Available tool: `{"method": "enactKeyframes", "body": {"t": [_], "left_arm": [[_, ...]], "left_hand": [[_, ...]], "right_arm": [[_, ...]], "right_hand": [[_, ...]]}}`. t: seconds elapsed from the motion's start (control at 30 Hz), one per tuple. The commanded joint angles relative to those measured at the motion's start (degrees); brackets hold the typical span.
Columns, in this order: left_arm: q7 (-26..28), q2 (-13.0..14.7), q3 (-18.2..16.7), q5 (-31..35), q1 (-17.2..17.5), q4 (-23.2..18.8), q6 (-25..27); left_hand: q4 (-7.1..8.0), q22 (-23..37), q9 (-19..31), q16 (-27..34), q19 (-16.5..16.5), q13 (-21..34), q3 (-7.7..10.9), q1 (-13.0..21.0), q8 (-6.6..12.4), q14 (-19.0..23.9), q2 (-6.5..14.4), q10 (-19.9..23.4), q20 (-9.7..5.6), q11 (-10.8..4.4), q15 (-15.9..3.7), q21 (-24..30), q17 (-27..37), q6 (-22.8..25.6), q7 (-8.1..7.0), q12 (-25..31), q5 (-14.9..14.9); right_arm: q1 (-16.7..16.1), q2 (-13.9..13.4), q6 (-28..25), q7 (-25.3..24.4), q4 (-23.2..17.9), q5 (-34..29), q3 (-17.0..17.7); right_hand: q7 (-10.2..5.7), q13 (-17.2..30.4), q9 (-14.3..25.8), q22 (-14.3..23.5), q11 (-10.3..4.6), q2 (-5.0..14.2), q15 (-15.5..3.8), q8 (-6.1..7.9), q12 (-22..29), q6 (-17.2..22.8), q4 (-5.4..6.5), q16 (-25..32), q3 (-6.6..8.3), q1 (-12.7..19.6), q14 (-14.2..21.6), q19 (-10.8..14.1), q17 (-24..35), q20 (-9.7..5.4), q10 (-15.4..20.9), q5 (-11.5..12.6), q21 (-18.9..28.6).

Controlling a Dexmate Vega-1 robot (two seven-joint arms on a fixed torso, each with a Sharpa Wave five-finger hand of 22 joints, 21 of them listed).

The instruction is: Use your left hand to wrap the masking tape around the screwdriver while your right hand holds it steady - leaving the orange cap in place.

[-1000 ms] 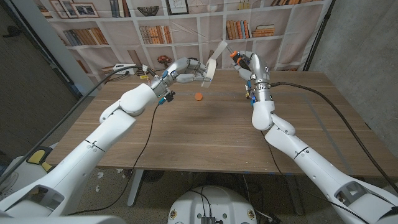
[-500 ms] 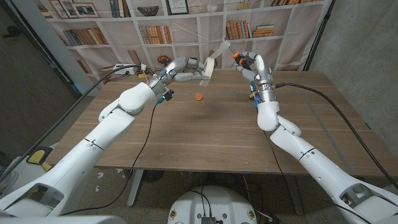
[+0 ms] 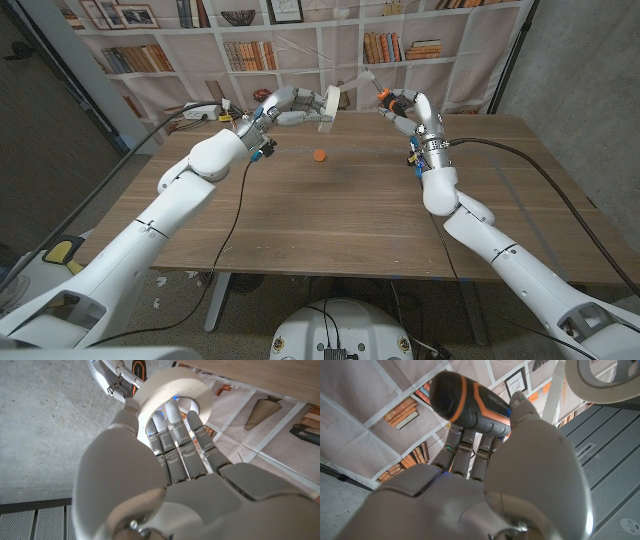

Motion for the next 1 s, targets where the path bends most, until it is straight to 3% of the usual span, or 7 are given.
{"method": "enactKeyframes", "body": {"t": [0.03, 0.17, 0.37, 0.87, 1.0], "left_arm": [[-2.1, -0.9, 0.7, -2.3, -2.3, 2.8, -0.7], [-3.3, -1.1, 0.8, -3.8, -3.5, 4.0, -0.3], [-7.0, -2.0, 1.1, -8.2, -6.6, 7.5, 0.4], [-14.8, -4.3, 2.8, -15.5, -11.8, 14.3, 0.0], [-16.1, -4.4, 2.7, -17.0, -12.1, 15.1, 0.1]], "left_hand": [[0.06, 0.0, 0.2, -0.1, -0.3, 0.1, 0.7, 9.9, 0.0, 4.6, 9.7, 1.9, -0.11, -1.81, -9.27, 0.5, 0.3, 0.7, -0.02, -0.4, 0.2], [0.03, -0.1, 0.2, -0.2, -0.4, 0.3, 0.72, 9.9, -0.07, 4.7, 9.7, 1.9, -0.09, -1.92, -9.28, 0.7, 0.4, 0.8, -0.04, -0.4, 0.2], [0.0, -0.3, 0.3, -0.4, -0.6, 0.4, 0.75, 9.9, -0.21, 4.7, 9.7, 1.9, -0.06, -1.62, -9.27, 1.1, 0.6, 0.7, 0.0, -0.6, 0.2], [-0.02, -0.7, 0.5, -0.7, -0.8, 0.6, 0.81, 9.9, -0.53, 4.9, 9.7, 2.0, -0.09, -1.74, -9.27, 1.9, 1.0, 0.8, 0.17, -0.9, 0.2], [-0.02, -0.8, 0.6, -0.8, -0.9, 0.7, 0.83, 9.9, -0.58, 5.0, 9.7, 2.1, -0.01, -1.7, -9.27, 2.1, 1.1, 0.8, 0.16, -1.0, 0.2]], "right_arm": [[-1.3, 0.0, 7.7, 0.9, 0.0, 1.9, 1.3], [-1.5, -0.1, 8.1, 0.1, -1.2, -1.9, 1.4], [-1.6, -1.2, 1.8, -1.1, -4.7, -14.8, -0.2], [-0.3, -3.9, -5.8, -2.0, -7.8, -32.0, -5.9], [-0.1, -4.2, -7.2, -1.7, -7.4, -33.0, -6.7]], "right_hand": [[-9.43, 0.1, 0.2, 0.2, -4.8, 7.69, -17.21, 0.44, 0.0, 10.0, 0.28, -0.2, -0.14, 8.1, 11.0, -0.3, 0.2, -8.79, 4.6, 0.5, 0.4], [-9.27, 0.1, 0.2, 0.2, -4.79, 7.67, -17.22, 0.42, 0.0, 10.0, 0.26, -0.3, -0.16, 8.2, 11.0, -0.5, 0.2, -8.81, 4.7, 0.5, 0.4], [-9.35, 0.2, 0.2, 0.2, -4.85, 7.71, -17.21, 0.41, -0.1, 10.1, 0.32, -0.5, -0.24, 8.2, 11.1, -0.6, 0.1, -8.78, 4.8, 0.7, 0.6], [-9.81, 0.3, 0.1, 0.1, -5.3, 7.52, -17.21, 0.27, -0.5, 10.3, 0.36, -1.1, -0.54, 8.2, 11.1, -1.2, 0.1, -8.77, 5.0, 1.1, 0.9], [-9.88, 0.5, 0.1, 0.1, -5.66, 7.5, -17.2, 0.26, -0.5, 10.5, 0.38, -1.3, -0.62, 8.2, 11.1, -1.4, 0.1, -8.8, 4.9, 1.2, 1.0]]}}
